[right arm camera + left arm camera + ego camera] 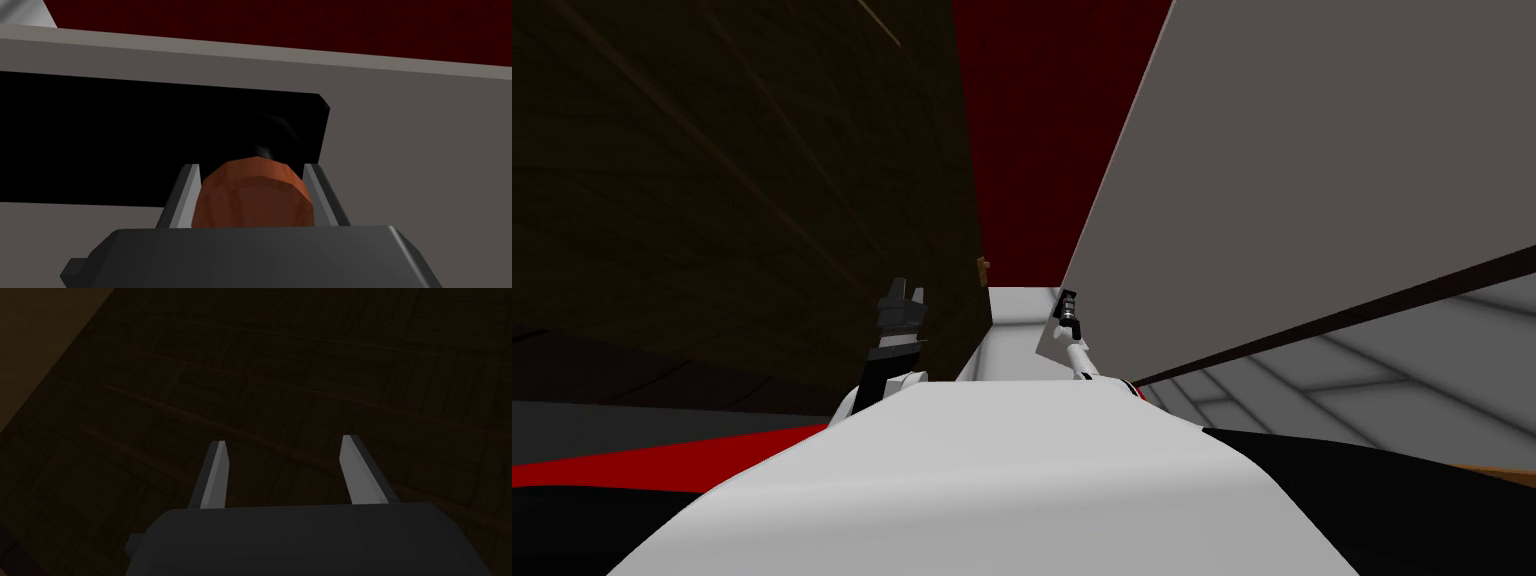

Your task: Push the door open

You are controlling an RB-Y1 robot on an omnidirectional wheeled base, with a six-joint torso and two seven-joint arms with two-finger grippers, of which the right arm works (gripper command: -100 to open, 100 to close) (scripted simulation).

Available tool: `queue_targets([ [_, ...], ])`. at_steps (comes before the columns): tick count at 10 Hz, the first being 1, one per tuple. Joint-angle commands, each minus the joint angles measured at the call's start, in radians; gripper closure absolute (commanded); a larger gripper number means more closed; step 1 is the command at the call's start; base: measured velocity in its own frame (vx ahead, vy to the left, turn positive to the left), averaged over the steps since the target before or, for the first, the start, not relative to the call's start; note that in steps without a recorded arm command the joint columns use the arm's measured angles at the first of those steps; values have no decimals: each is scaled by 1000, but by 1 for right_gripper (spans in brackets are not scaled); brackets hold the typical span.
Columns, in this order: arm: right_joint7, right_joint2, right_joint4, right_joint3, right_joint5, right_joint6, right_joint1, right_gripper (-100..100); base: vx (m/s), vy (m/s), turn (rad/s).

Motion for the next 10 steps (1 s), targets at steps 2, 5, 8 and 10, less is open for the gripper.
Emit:
queue_targets([
  [2,-5,-23,34,-12,-4,-32,-15,100,22,-4,3],
  [5,28,-26,53,-41,-24,-52,-32,100,50,-1,-26],
  [8,36,-27,58,-49,-29,-58,-37,100,106,-7,-24],
  [10,54,-26,69,-65,-39,-69,-46,100,50,-24,-71],
])
